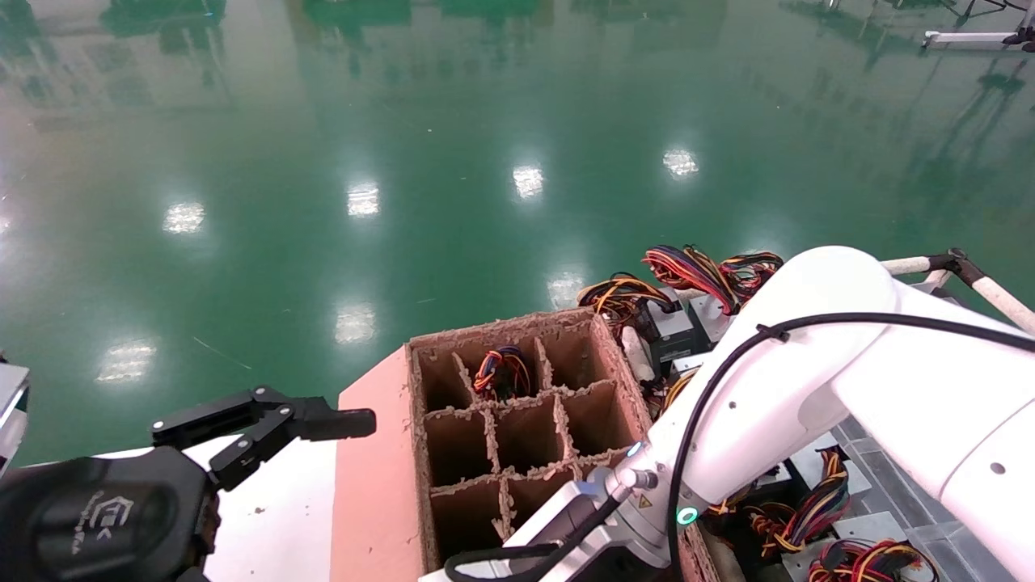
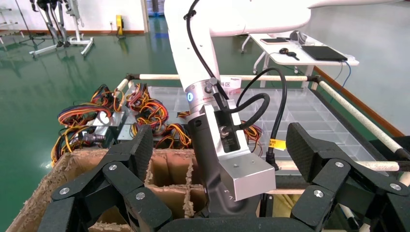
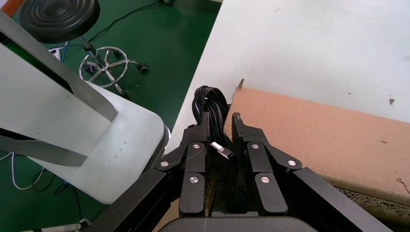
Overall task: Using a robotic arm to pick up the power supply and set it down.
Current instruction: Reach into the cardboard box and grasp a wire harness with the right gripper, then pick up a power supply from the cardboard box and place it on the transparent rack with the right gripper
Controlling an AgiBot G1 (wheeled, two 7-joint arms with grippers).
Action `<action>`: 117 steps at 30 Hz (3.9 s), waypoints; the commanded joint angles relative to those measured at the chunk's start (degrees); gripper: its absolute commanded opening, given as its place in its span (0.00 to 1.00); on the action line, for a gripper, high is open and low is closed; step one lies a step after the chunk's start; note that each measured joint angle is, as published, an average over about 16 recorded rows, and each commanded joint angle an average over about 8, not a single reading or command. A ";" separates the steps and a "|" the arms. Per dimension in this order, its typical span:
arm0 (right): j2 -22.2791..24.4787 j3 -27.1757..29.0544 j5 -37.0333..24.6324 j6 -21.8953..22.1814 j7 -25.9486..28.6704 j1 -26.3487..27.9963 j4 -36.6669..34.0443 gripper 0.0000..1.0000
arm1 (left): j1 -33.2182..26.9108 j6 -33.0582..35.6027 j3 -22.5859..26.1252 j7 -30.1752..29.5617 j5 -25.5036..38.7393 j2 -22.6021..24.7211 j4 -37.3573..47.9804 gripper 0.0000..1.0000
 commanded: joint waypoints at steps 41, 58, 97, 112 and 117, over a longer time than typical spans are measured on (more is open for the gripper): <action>18.70 2.28 27.31 -0.73 1.97 -0.21 4.35 0.00 | -0.03 -0.07 0.16 0.08 -0.11 -0.07 0.00 1.00; 26.29 3.98 40.08 -0.88 0.21 -1.01 4.69 0.00 | -0.05 -0.10 0.22 0.11 -0.15 -0.09 0.00 1.00; 38.32 5.85 49.02 -0.63 0.12 5.82 -1.88 0.00 | -0.08 -0.16 0.36 0.18 -0.24 -0.15 0.00 1.00; 45.38 3.68 40.92 -0.96 -0.54 16.85 -8.72 0.00 | -0.09 -0.18 0.41 0.20 -0.28 -0.17 0.00 1.00; 47.73 2.59 38.29 -0.87 -1.20 19.93 -11.95 0.00 | -0.09 -0.18 0.42 0.21 -0.29 -0.17 0.00 1.00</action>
